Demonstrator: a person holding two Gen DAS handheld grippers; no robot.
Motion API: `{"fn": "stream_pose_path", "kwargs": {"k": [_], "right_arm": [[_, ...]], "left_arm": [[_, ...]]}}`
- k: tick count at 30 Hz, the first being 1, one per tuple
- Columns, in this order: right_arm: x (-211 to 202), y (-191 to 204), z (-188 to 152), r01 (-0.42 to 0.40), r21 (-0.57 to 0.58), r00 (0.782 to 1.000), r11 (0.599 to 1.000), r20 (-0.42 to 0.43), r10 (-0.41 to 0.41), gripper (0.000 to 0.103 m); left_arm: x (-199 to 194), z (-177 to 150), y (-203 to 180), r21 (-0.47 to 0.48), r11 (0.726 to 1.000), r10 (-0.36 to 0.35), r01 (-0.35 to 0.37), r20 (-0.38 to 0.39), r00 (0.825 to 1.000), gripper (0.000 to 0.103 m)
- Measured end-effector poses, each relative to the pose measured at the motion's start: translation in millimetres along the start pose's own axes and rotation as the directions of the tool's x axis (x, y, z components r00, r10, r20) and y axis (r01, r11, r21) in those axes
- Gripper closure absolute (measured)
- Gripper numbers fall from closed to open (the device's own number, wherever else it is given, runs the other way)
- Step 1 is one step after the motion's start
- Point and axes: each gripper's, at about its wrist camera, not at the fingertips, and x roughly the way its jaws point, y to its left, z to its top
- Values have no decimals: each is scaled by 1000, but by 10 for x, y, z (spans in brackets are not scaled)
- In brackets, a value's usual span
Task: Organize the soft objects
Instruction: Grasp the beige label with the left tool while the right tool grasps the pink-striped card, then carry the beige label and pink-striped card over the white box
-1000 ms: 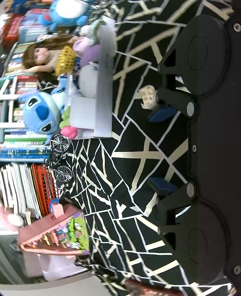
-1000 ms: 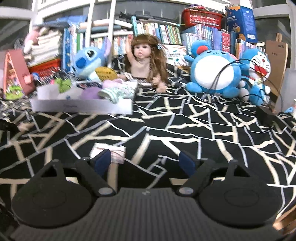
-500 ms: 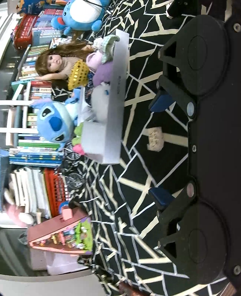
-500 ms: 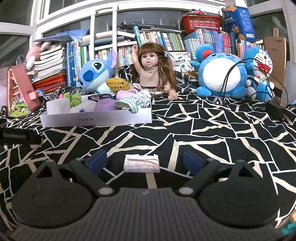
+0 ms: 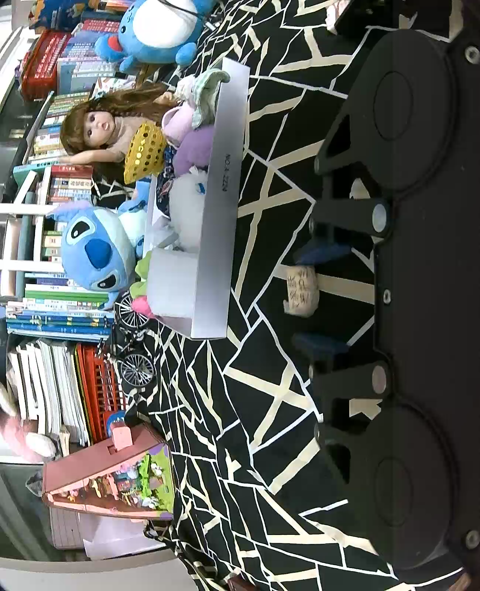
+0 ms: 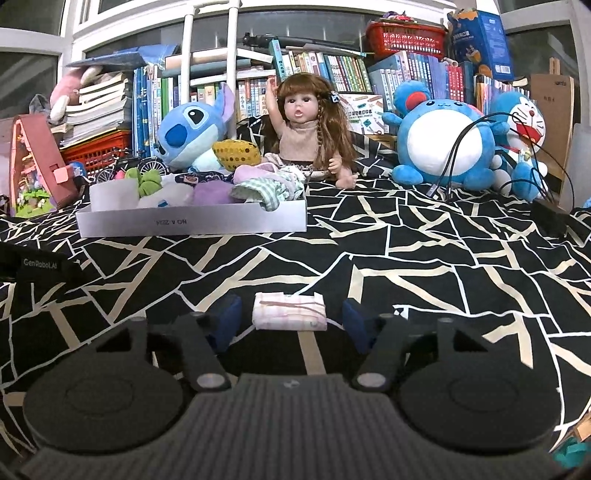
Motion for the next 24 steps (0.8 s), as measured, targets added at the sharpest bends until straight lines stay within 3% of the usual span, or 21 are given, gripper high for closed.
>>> {"fn": "stream_pose_path", "kwargs": {"k": [3, 15, 24], "right_arm": [[-3, 0, 22, -9, 2, 1000, 1000, -7, 9, 55], [-1, 28, 165, -43, -9, 999, 999, 26, 43, 55], [133, 52, 458, -98, 7, 994, 995, 57, 97, 55]], "left_arm": [[-18, 0, -3, 18, 1000, -15, 15, 2, 1000, 77], [-135, 49, 25, 44, 999, -31, 30, 36, 999, 78], [-199, 335, 67, 44, 997, -64, 60, 82, 995, 78]]}}
